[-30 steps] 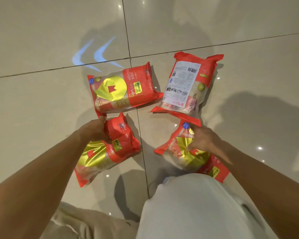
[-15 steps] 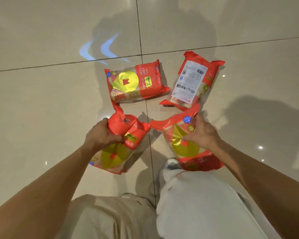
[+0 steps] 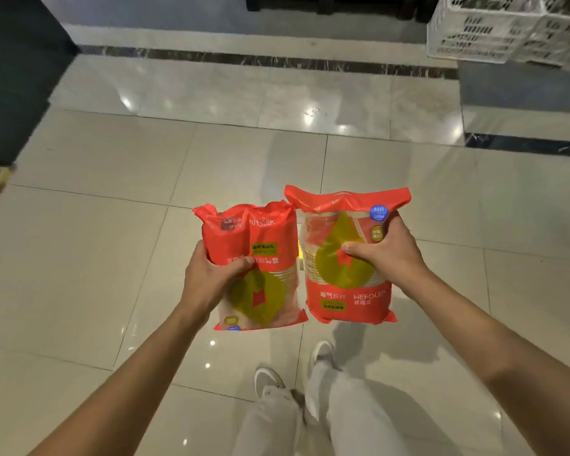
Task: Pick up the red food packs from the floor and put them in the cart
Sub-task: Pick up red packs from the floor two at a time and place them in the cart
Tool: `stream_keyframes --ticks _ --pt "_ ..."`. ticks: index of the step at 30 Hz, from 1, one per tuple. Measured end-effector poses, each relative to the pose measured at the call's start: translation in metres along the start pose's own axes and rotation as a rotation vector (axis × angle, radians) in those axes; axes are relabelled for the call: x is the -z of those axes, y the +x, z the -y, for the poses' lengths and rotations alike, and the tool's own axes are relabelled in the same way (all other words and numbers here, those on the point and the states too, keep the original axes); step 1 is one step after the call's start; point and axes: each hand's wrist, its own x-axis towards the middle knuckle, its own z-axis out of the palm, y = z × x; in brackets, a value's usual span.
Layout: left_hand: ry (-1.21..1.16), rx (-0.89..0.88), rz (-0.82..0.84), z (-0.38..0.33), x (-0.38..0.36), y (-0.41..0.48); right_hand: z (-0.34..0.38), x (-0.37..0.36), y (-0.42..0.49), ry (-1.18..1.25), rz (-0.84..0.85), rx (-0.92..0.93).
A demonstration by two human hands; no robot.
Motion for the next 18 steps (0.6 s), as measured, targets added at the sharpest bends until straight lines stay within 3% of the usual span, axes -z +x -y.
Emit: stream_keyframes --ticks 8,18 --pt "-0.104 -0.096 -0.301 -0.124 0.086 -0.119 0.145 0.043 -0.076 0.076 0.071 0.262" --pt "-0.220 -0.052 -0.728 -0.120 0.101 -0.258 0.208 0.026 -0.114 0.029 0.460 0.525"
